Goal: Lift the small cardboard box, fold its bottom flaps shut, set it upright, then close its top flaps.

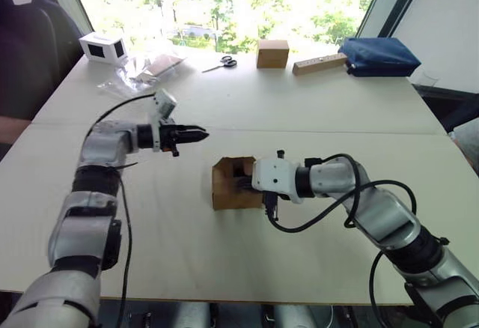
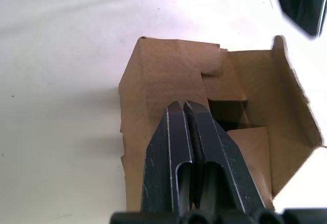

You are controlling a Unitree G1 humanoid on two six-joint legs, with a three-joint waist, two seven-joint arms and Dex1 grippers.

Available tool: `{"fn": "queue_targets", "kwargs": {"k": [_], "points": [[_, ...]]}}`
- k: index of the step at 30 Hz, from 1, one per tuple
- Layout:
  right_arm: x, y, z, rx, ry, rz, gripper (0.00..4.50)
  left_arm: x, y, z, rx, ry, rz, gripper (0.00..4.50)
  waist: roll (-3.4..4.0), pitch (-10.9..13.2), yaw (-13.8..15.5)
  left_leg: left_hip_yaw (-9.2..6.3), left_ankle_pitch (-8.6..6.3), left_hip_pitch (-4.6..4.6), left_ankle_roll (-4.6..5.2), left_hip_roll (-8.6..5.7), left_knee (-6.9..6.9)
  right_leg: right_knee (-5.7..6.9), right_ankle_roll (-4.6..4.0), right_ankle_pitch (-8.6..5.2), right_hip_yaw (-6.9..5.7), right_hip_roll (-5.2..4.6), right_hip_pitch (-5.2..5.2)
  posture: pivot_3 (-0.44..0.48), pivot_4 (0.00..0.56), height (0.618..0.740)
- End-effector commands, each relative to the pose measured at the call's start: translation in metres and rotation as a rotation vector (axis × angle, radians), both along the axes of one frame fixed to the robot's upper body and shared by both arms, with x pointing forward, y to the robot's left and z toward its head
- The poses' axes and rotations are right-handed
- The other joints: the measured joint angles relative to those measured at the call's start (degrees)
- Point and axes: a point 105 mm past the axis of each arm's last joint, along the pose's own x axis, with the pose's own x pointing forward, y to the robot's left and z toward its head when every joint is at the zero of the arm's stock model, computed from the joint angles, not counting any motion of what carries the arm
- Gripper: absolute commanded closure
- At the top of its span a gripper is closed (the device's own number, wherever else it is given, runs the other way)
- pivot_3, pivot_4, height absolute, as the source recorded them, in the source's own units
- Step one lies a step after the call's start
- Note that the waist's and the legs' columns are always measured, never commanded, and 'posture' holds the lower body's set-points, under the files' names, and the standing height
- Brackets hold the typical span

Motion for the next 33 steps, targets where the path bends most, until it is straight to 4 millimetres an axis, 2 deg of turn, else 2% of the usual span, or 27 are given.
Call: {"fn": "queue_targets", "kwargs": {"k": [1, 5, 8, 17, 23, 27, 29, 33], "points": [[-0.001, 0.001, 0.01, 0.029, -0.022, 0.023, 4.5, -0.048, -0.006, 0.02, -0.02, 0.024, -0.118, 3.49, 0.0, 0.0, -0.06, 0.0, 0.02, 0.0, -0.03, 0.02, 0.0, 0.0, 0.0, 0.0, 0.01, 0.0, 0.0, 0.0, 0.15, 0.74], [0.0, 0.001, 0.008, 0.026, -0.018, 0.031, 4.5, -0.081, -0.014, 0.008, 0.024, 0.092, -0.173, 3.49, 0.0, 0.0, 0.52, -0.02, -0.03, 0.04, 0.05, -0.03, 0.0, -0.02, -0.01, -0.01, 0.0, -0.08, 0.02, 0.0, 0.15, 0.74], [0.001, 0.001, 0.008, 0.027, -0.017, 0.038, 4.5, -0.09, -0.023, -0.001, 0.02, 0.115, -0.191, 3.49, 0.0, 0.0, 0.58, -0.03, -0.03, 0.09, 0.05, -0.07, 0.0, -0.02, -0.02, -0.01, -0.03, -0.13, 0.1, 0.0, 0.15, 0.74], [0.0, 0.003, 0.01, 0.033, -0.018, 0.049, 4.5, -0.078, -0.043, -0.026, 0.089, 0.061, -0.154, 3.49, 0.01, 0.0, 0.38, 0.01, -0.02, 0.11, 0.04, -0.14, -0.01, -0.04, -0.02, -0.01, -0.01, -0.03, 0.09, 0.0, 0.15, 0.74], [0.001, 0.002, 0.011, 0.038, -0.024, 0.04, 4.5, -0.079, -0.046, -0.042, 0.118, 0.074, -0.188, 3.49, 0.01, 0.0, 0.33, 0.02, -0.02, 0.11, 0.04, -0.14, -0.01, -0.04, -0.02, -0.01, 0.0, -0.01, 0.07, 0.0, 0.15, 0.74], [0.0, 0.001, 0.015, 0.064, -0.012, 0.039, 4.5, -0.075, -0.046, -0.046, 0.12, 0.07, -0.18, 3.49, 0.01, 0.0, 0.41, 0.02, -0.02, 0.11, 0.04, -0.14, -0.01, -0.04, -0.02, -0.01, 0.0, -0.01, 0.08, 0.0, 0.15, 0.74], [-0.003, 0.001, 0.024, 0.122, 0.015, 0.047, 4.5, -0.074, -0.046, -0.047, 0.119, 0.069, -0.176, 3.49, 0.0, -0.01, 0.41, 0.02, -0.03, 0.11, 0.05, -0.13, -0.01, -0.04, -0.02, -0.01, 0.0, -0.02, 0.09, 0.0, 0.15, 0.74], [-0.013, 0.001, 0.064, 0.349, 0.107, 0.091, 4.5, -0.074, -0.046, -0.048, 0.117, 0.069, -0.175, 3.49, 0.01, -0.01, 0.39, 0.0, -0.03, 0.12, 0.04, -0.06, -0.01, -0.03, -0.02, -0.01, -0.01, -0.02, 0.1, 0.0, 0.15, 0.74]]}}
